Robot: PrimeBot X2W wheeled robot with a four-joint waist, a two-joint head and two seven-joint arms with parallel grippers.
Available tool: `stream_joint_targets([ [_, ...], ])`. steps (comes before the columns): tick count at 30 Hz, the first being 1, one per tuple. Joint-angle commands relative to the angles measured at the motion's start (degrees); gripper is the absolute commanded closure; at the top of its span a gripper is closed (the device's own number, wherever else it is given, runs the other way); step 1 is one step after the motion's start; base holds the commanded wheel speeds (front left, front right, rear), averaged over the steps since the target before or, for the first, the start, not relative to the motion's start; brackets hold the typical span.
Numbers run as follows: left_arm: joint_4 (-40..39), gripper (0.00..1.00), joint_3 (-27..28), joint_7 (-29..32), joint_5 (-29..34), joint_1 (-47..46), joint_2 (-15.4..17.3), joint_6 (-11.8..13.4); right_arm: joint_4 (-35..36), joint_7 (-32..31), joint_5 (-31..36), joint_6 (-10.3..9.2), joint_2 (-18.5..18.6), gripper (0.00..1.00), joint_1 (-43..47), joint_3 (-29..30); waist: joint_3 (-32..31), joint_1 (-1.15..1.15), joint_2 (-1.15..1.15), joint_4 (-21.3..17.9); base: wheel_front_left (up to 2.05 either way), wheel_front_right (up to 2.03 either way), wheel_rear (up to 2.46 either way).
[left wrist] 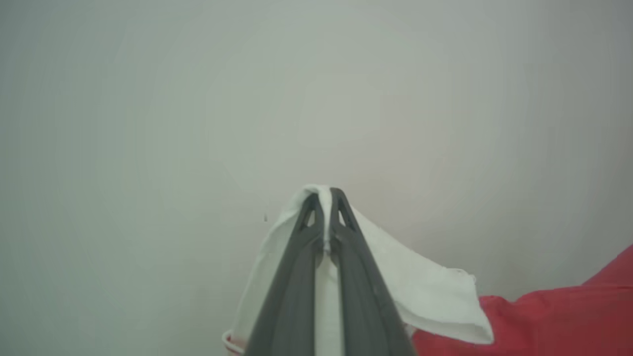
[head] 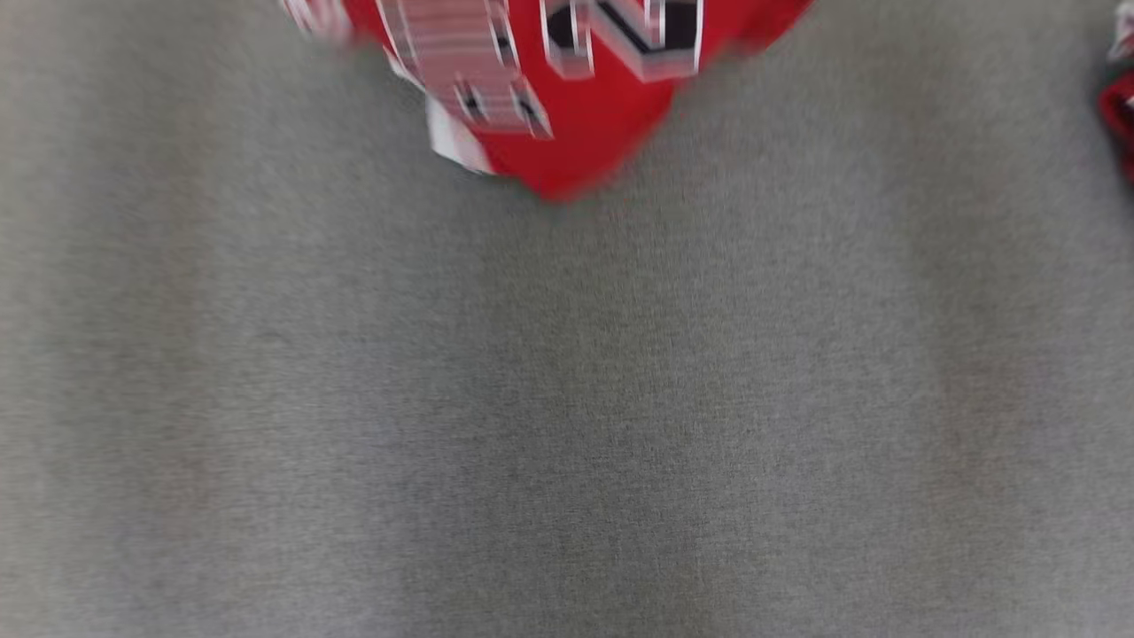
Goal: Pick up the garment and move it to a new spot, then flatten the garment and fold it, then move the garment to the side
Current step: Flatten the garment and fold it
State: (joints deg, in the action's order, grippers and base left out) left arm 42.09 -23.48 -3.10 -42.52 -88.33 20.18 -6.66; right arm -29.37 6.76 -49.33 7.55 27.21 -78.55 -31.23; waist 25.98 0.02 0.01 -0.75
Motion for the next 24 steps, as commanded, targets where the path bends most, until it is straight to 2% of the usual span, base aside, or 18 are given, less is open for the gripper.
stream_joint_targets([
  [1,0.54,1.0,-0.29,0.32,0.88,-2.27,-0.18,-0.01,-1.19,-0.15,-0.06,-0.15,0.28,1.0,-1.88,0.14,8.56,-0.02,-0.01,-1.96,0.0,0.0,0.0],
  [3,3.71,1.0,-1.44,1.01,3.22,-11.25,-0.42,0.52,-7.07,-0.46,-0.92,-0.15,-1.3,1.0,-11.41,0.5,10.34,-0.02,-0.01,-2.98,0.0,0.0,0.0],
  [5,5.44,1.0,-1.83,0.38,4.55,-16.75,-1.15,0.93,-10.36,-0.37,-0.5,-0.15,-1.73,1.0,-16.85,-0.03,10.71,-0.02,-0.01,-3.42,0.0,0.0,0.0],
  [13,12.9,1.0,-3.59,-0.89,8.61,-34.94,-2.92,1.97,-21.82,-0.19,2.71,-0.15,-2.61,1.0,-33.58,-2.33,11.18,-0.02,-0.01,-3.89,0.0,0.0,0.0],
  [17,16.09,1.0,-3.03,-3.17,8.55,-40.28,-4.52,2.78,-26.3,-0.02,3.94,-0.15,-2.54,1.0,-39.46,-3.04,10.82,-0.02,-0.01,-3.14,0.0,0.0,0.0],
  [24,21.5,1.0,-3.91,-4.61,8.5,-43.0,-6.18,1.76,-30.77,0.73,3.61,-0.15,-4.13,1.0,-43.5,-4.97,11.63,-0.02,-0.01,-3.07,0.0,0.0,0.0],
])
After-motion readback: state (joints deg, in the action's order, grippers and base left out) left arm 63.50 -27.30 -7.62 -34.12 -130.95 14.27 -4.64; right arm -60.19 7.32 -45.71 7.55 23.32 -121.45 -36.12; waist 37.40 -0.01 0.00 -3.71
